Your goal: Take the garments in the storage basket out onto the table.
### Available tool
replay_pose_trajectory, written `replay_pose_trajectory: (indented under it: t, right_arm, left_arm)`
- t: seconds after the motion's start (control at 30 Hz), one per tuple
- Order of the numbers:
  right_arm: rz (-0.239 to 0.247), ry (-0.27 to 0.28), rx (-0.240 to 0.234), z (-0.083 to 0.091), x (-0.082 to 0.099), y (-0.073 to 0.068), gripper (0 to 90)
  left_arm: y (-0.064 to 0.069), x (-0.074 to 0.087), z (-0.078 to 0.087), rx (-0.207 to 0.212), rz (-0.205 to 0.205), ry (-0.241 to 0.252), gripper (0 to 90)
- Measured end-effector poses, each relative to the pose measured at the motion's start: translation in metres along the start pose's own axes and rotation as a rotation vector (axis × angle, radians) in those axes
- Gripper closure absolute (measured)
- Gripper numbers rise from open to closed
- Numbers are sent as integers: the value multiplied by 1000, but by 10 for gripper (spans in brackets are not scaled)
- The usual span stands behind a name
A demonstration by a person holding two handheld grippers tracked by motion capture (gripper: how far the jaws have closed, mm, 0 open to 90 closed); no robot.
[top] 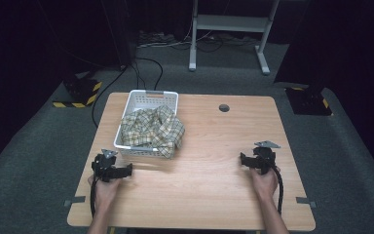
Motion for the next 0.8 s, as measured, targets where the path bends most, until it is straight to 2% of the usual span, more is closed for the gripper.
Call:
replay_pose_trajectory:
  t: [0.1,0.17,0.43,0.6,0.8]
  right_arm:
    - [0,0,0,0,0,0,140]
    - [0,-1,0,0,0,0,140]
    - [0,-1,1,0,0,0,140]
    - [0,-1,1,0,0,0,140]
    - [-1,-1,2,0,0,0,140]
  left_arm:
    - [4,-4,12,15,-7,51,38]
    - [6,-8,19,26,-12,65,32]
    - [25,-36,47,93,-42,165,26]
    - [40,-54,51,128,-74,195,26]
    - [57,-74,47,161,-100,213,35]
Point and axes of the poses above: each handheld gripper's, and its own axes: z roughly backward along the jaws, x roughly out of its underside, y roughly to its right, the point moved 4 cm from there along -z, roughly forward along the jaws, and after that the axes turned 13 degrees about x, right-handed, at the moved point
